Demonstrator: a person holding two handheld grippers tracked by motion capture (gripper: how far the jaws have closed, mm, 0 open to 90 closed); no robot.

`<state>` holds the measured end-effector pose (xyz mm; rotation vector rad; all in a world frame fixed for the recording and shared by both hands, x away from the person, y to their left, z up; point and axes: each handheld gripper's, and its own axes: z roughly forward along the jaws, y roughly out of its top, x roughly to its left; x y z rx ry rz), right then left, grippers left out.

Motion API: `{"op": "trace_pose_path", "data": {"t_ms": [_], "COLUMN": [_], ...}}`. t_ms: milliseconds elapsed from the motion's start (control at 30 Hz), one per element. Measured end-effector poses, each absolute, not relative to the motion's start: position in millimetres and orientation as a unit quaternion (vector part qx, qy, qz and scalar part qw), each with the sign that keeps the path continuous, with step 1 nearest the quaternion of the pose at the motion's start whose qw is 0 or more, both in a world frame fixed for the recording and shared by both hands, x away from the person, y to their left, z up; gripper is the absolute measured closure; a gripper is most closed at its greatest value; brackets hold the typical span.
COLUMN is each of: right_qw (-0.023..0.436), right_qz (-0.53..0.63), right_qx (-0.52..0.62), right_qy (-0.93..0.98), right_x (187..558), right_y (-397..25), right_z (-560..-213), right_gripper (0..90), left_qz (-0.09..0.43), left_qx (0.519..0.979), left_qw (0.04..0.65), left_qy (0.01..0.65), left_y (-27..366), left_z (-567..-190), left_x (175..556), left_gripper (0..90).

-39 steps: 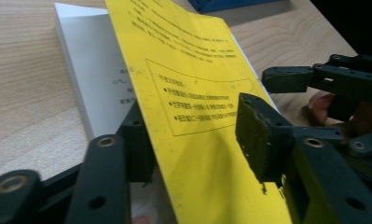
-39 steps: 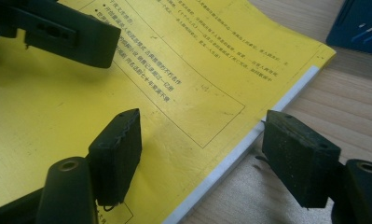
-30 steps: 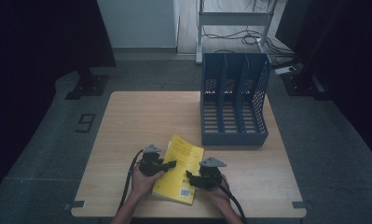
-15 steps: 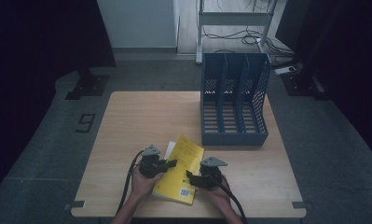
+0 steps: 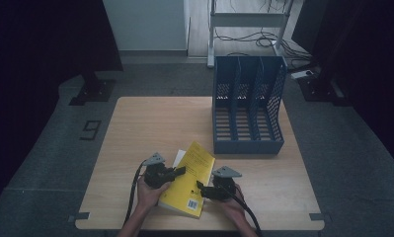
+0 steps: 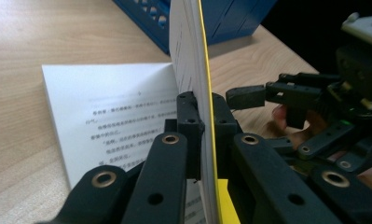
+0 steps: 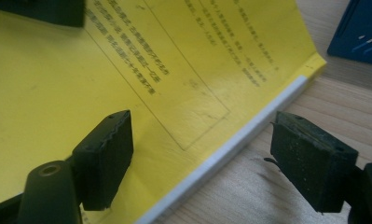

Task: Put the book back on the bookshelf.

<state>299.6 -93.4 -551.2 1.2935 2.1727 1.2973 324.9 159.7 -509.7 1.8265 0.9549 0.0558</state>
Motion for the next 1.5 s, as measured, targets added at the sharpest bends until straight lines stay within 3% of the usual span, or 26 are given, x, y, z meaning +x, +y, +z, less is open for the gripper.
{"op": "trace_pose_path", "data": {"t_ms": [767, 1500], "right_qw": [0.136, 0.135], "right_qz": [0.467, 0.505], "right_qx": [0.458, 0.442], "right_qy": [0.744, 0.729], "right_x": [299, 296], "right_y": [-99, -95], "right_z": [-548, -519], "right_gripper": [20.6, 20.9], "left_qz": [0.057, 0.071], "left_qx": [0.747, 0.74], "left_qw": [0.538, 0.558], "left_qy": [0.386, 0.369], "left_y": [179, 191], "left_z": [-490, -474], "left_x": [313, 302], "left_gripper": [86.8, 86.8]}}
